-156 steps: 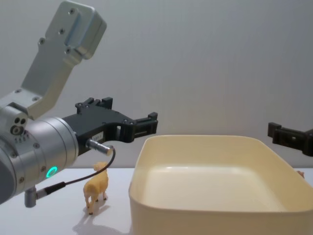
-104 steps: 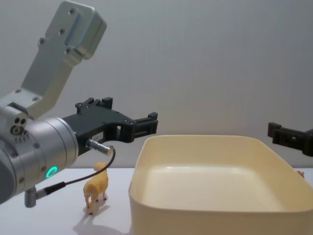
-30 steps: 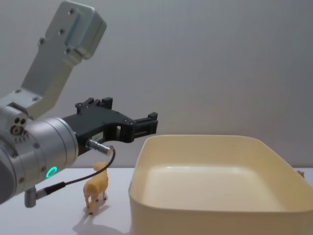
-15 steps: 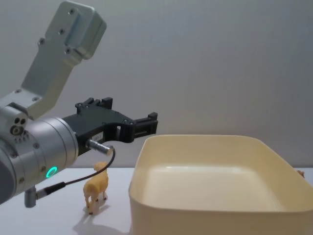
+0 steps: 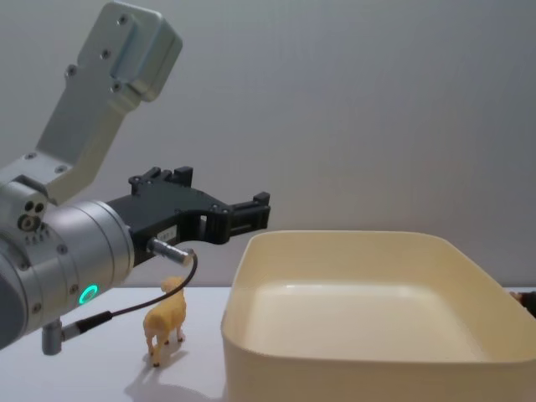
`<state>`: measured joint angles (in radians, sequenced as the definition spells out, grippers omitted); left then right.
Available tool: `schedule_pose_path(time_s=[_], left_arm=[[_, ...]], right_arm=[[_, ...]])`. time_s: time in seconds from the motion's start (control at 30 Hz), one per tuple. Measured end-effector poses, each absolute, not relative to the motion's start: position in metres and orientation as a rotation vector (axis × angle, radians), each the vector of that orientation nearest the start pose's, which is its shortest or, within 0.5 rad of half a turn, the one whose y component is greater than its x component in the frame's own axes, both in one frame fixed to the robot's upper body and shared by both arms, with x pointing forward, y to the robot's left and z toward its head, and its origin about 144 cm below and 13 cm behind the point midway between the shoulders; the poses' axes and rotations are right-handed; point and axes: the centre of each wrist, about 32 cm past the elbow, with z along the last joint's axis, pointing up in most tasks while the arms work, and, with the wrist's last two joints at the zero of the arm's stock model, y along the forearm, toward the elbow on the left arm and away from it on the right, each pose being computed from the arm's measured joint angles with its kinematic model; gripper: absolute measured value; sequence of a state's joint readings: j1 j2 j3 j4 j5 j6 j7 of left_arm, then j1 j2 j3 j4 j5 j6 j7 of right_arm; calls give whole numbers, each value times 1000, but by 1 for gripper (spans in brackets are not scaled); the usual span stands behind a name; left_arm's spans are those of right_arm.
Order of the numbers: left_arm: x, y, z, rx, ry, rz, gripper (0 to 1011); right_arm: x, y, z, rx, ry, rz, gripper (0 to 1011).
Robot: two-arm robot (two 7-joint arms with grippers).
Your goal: Pick up the toy alternately with two hands and place it into the central storage box.
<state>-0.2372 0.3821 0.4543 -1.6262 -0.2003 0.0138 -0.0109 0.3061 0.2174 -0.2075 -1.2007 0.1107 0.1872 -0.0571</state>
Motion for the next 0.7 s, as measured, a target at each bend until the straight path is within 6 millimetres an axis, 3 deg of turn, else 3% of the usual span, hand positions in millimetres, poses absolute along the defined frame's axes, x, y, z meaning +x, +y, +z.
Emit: schedule_pose_path(time_s=[0.17, 0.33, 0.7], left_arm=[[492, 198, 1204, 61, -268, 1124, 1001], [492, 198, 1204, 61, -268, 1124, 1001], [492, 198, 1204, 61, -268, 1124, 1000]], right_arm=[[539, -256, 1130, -353, 68, -1509, 274], [535, -256, 1130, -338, 47, -1507, 163], [521, -262, 1142, -253, -49, -1550, 164]])
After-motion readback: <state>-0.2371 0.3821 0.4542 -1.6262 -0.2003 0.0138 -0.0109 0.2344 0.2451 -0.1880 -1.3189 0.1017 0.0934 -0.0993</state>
